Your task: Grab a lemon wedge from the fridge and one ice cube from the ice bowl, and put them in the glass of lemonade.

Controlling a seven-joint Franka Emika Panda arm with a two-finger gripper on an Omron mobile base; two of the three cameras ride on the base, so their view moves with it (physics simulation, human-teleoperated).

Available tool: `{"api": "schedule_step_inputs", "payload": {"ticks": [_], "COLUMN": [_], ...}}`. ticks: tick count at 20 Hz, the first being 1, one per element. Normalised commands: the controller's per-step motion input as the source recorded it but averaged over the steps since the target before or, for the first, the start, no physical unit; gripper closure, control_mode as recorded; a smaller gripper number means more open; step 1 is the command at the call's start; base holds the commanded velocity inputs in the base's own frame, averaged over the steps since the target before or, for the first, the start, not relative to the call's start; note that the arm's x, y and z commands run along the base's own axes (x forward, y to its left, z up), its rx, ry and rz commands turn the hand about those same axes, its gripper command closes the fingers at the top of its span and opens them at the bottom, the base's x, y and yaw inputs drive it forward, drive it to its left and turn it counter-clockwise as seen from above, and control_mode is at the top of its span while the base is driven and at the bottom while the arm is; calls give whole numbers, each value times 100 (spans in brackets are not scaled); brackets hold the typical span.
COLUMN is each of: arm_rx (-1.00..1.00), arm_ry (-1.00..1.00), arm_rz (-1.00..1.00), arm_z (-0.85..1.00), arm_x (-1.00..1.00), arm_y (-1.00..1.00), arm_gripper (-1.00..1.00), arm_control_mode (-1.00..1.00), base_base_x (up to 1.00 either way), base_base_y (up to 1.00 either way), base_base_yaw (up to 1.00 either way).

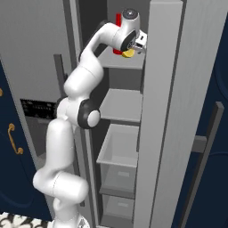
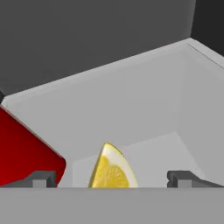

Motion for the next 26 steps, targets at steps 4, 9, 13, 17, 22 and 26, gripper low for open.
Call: {"api": "schedule_step_inputs", "payload": {"ticks": [4,9,13,17,22,26], "arm_rx": [0,0,0,0,0,0], "arm_ry": [12,10,6,5,4,2], "arm_rz": [0,0,0,0,0,0], "arm_z": [-39,-27,-29,-15,0,0], "arm_x": [-3,-1,-18,-8,0,-1], "arm_y": [0,0,0,0,0,0], "arm_gripper": [-100,-100,-100,-100,100,100], "arm_control_mode": [-100,-100,-100,-100,-100,-100], "base_base_x": [0,0,0,0,0,0], "base_base_y": [0,0,0,0,0,0], "base_base_yaw": [0,0,0,0,0,0]}}
